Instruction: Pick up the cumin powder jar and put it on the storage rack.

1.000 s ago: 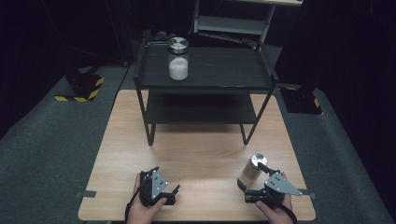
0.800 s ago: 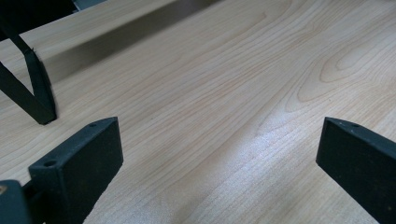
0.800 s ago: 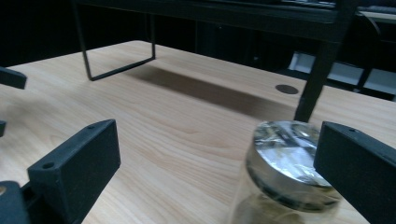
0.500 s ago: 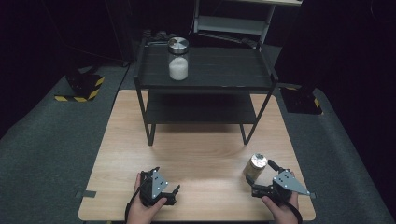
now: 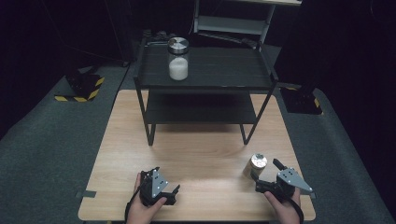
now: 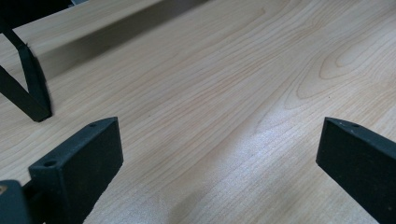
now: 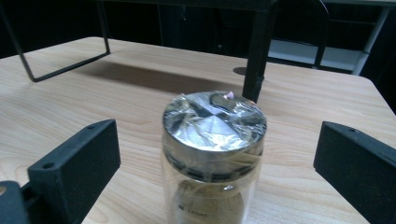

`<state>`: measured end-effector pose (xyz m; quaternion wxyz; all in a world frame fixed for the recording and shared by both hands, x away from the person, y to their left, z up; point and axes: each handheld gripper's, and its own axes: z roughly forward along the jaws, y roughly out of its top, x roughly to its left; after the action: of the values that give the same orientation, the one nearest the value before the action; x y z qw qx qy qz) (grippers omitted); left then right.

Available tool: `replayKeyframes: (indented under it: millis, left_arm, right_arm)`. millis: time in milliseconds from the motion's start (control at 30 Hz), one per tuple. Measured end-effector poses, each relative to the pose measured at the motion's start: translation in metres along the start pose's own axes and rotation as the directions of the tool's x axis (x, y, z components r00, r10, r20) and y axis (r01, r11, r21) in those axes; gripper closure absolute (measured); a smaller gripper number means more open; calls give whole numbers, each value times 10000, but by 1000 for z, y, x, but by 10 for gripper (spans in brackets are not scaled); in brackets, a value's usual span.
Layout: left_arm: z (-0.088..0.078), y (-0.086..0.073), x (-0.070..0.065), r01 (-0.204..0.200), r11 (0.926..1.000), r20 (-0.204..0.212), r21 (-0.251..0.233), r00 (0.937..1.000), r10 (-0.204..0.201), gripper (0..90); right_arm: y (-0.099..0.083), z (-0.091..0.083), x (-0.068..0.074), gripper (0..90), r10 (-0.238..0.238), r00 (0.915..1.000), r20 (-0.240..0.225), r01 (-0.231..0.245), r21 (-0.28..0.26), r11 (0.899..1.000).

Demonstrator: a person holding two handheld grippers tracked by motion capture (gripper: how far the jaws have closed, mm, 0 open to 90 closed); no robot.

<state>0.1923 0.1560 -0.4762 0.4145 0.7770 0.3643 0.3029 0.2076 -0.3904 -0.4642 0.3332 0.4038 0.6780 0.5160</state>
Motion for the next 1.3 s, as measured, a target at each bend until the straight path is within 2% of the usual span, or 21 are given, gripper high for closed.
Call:
replayKeyframes:
  millis: [200, 400, 600, 633, 733, 1300]
  left_arm:
    - [0, 0, 0, -24, 10000, 22, 12, 10000, 24, 8]
    - [0, 0, 0, -45, 10000, 36, 14, 10000, 45, 9]
    - [0, 1, 0, -69, 10000, 34, 26, 10000, 68, 9]
    - [0, 1, 0, -77, 10000, 37, 29, 10000, 77, 9]
    - [0, 0, 0, -74, 10000, 32, 24, 10000, 74, 9]
    - [0, 1, 0, -130, 9999, 49, 42, 9999, 130, 9]
  right_arm:
    - [-2, 8, -3, 17, 213, 9998, -29, -213, 156, 9997]
    - [-4, 17, -5, 107, 8, 9997, -246, -3, 178, 9998]
    - [-7, 23, -7, 194, 209, 9992, -348, -202, 184, 9996]
    - [-8, 23, -7, 243, 216, 9992, -350, -213, 111, 9997]
    - [-10, 24, -6, 285, 225, 9992, -319, -224, 25, 9997]
    - [-8, 25, -3, 328, 310, 9994, -152, -310, 23, 9995]
